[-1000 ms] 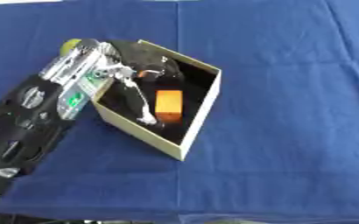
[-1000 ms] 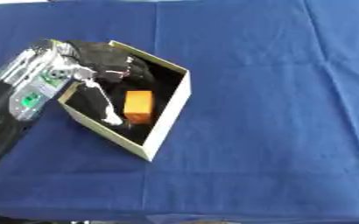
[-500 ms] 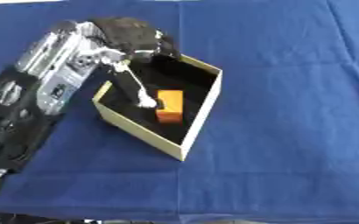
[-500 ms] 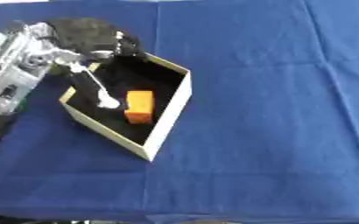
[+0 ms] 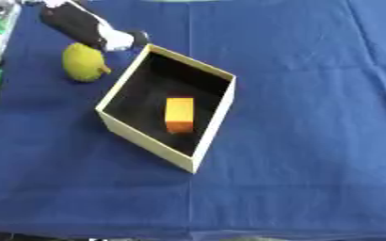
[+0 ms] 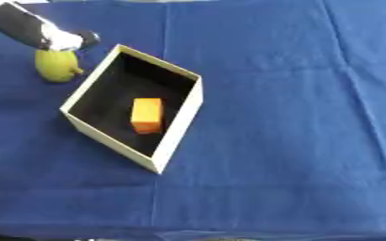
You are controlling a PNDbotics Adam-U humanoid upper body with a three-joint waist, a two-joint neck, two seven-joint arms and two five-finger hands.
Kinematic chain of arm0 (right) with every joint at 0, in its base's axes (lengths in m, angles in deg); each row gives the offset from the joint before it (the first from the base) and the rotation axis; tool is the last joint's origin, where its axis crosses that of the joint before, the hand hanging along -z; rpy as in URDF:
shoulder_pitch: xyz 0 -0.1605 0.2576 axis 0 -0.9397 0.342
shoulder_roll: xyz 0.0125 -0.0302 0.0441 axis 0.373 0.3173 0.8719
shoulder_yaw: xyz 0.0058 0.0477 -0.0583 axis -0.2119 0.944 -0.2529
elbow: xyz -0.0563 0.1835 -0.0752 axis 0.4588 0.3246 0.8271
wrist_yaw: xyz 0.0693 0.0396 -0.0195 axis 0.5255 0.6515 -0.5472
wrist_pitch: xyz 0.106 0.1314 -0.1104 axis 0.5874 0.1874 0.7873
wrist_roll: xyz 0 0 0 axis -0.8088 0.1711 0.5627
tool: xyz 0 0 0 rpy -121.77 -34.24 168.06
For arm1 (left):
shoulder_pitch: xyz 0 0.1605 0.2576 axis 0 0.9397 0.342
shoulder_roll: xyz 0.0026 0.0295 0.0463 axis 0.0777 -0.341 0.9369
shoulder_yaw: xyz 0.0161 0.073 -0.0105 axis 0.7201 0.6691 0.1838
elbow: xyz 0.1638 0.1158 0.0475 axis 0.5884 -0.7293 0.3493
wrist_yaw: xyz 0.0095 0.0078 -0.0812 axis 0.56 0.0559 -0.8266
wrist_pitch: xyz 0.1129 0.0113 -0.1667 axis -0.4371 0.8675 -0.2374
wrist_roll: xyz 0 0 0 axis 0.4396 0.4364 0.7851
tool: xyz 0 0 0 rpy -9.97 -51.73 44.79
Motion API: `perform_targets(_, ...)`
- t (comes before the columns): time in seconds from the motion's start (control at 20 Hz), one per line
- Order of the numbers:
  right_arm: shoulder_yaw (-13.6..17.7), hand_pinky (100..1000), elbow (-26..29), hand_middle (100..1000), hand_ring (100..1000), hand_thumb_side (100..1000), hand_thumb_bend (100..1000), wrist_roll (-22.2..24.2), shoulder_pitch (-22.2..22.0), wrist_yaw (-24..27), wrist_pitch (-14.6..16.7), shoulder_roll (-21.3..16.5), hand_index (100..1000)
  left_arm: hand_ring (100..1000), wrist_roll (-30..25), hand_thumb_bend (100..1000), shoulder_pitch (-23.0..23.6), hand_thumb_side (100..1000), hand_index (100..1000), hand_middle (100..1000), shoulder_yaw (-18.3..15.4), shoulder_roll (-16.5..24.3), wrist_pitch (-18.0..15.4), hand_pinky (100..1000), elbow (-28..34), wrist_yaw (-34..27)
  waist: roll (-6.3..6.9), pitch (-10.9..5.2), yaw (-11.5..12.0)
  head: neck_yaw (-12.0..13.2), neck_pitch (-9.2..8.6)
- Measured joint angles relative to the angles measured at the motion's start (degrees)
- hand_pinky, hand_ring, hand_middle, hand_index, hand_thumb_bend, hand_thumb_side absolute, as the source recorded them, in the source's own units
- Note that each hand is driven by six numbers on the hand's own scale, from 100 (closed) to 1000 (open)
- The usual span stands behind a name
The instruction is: Pick up objects on the table and place them in the box.
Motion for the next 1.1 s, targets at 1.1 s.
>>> perform_targets(1.1,0.01,834,0.00,668,711,730,100,-0.05,-0.02,-0.01,-0.08,0.13,752,944,-0.52,571,-2.97,483,946,882,-4.34,-4.70,-3.90,923,-33.74,5.54,-0.46,0.73,-1.08,0.65,-0.08)
